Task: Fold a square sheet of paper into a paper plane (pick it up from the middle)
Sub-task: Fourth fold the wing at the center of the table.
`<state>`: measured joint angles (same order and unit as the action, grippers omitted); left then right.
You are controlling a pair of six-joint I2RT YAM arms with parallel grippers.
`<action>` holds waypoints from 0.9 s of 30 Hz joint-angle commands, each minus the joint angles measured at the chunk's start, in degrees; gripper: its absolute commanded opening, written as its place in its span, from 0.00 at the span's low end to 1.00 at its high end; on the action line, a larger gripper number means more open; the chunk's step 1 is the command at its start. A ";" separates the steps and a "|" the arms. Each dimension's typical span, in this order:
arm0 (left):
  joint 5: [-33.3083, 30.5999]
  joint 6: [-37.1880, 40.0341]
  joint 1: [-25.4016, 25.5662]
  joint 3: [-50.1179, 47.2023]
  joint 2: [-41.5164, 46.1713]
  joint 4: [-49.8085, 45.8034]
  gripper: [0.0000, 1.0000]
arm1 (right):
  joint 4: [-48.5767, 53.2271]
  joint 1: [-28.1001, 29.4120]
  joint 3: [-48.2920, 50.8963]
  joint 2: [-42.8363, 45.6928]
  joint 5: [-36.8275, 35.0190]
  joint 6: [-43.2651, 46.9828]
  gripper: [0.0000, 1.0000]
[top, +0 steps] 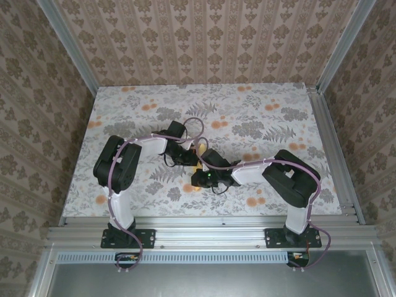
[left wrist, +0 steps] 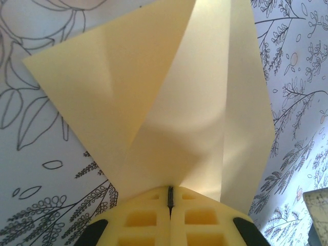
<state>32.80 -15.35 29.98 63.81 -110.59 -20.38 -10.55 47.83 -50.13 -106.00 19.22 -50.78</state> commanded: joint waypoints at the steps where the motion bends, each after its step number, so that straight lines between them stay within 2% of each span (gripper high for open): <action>1: -12.84 2.00 -0.27 -2.74 -6.13 -3.44 0.04 | 5.88 3.06 2.54 0.31 3.58 -1.90 0.15; 18: -12.03 2.26 -0.27 -2.57 -6.56 -3.35 0.04 | 6.24 5.44 4.96 5.69 4.10 -3.82 0.15; 23: -10.86 2.31 -0.23 -2.71 -5.95 -3.09 0.04 | 8.59 0.51 6.08 13.63 1.65 -2.93 0.15; 27: -10.05 2.08 -0.27 -2.65 -5.20 -2.77 0.04 | 6.90 -4.29 6.67 14.07 0.56 -3.26 0.14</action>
<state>33.28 -15.14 29.93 64.18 -110.89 -20.80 -4.34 46.13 -44.36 -92.49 21.15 -53.39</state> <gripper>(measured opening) 0.047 0.147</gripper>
